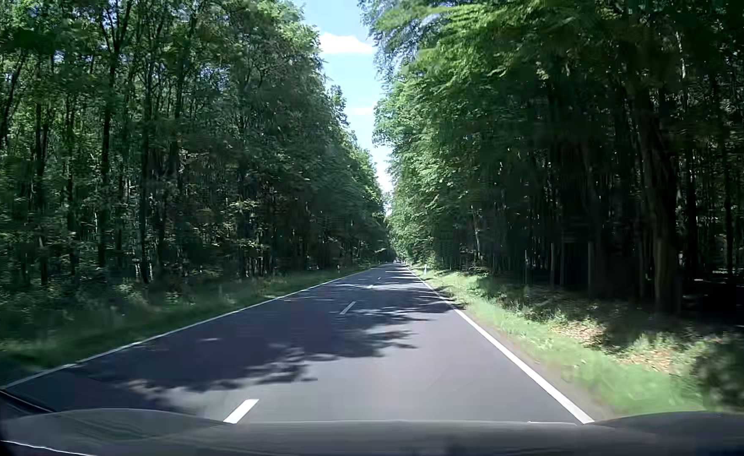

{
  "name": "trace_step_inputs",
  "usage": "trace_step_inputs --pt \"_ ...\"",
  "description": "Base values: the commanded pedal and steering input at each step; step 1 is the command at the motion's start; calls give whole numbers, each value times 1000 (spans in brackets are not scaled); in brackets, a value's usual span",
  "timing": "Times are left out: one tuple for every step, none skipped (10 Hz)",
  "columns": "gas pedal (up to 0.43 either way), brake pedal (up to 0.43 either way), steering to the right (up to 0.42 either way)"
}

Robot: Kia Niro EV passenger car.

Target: Follow the waypoints while adhering to traffic rules and regulations

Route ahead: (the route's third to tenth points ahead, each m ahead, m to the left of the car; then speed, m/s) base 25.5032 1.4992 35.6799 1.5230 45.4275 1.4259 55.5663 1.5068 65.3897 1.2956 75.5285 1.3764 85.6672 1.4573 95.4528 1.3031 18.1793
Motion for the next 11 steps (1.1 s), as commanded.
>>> trace_step_inputs --pt "0 30 5" --pt "0 30 5" --pt "0 30 3" --pt "0 30 3" --pt "0 30 3" --pt "0 30 2" --pt "0 30 0" --pt "0 30 0" --pt "0 30 0" --pt "0 30 0" --pt "0 30 0"
